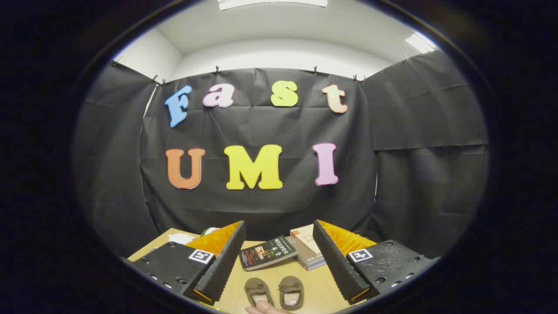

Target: Open the storage box then place both shoes into the box .Put the left shoe in first, then the right shoe, with the right side of both shoes facing outward in a uniform manner.

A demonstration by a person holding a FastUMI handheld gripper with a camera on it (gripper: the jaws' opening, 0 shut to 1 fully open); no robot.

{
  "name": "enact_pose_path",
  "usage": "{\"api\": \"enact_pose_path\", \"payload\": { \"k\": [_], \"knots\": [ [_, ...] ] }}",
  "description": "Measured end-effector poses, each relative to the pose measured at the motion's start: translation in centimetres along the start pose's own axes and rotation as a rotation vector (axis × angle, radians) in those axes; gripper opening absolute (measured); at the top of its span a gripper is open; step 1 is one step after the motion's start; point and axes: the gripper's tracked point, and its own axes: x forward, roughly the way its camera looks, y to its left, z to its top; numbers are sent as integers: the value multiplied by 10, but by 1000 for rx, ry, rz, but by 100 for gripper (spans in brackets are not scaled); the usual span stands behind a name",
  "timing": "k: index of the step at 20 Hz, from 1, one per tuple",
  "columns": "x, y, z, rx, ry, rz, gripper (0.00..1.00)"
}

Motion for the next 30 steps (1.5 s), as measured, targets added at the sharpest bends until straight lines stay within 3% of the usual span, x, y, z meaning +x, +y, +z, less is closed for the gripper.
{"api": "enact_pose_path", "payload": {
  "k": [22, 25, 30],
  "knots": [
    [27, -28, -41, -12, 107, 25, 96],
    [33, -11, -63, 7, 168, 90, 96],
    [39, 50, -119, 43, 318, 292, 96]
  ]
}}
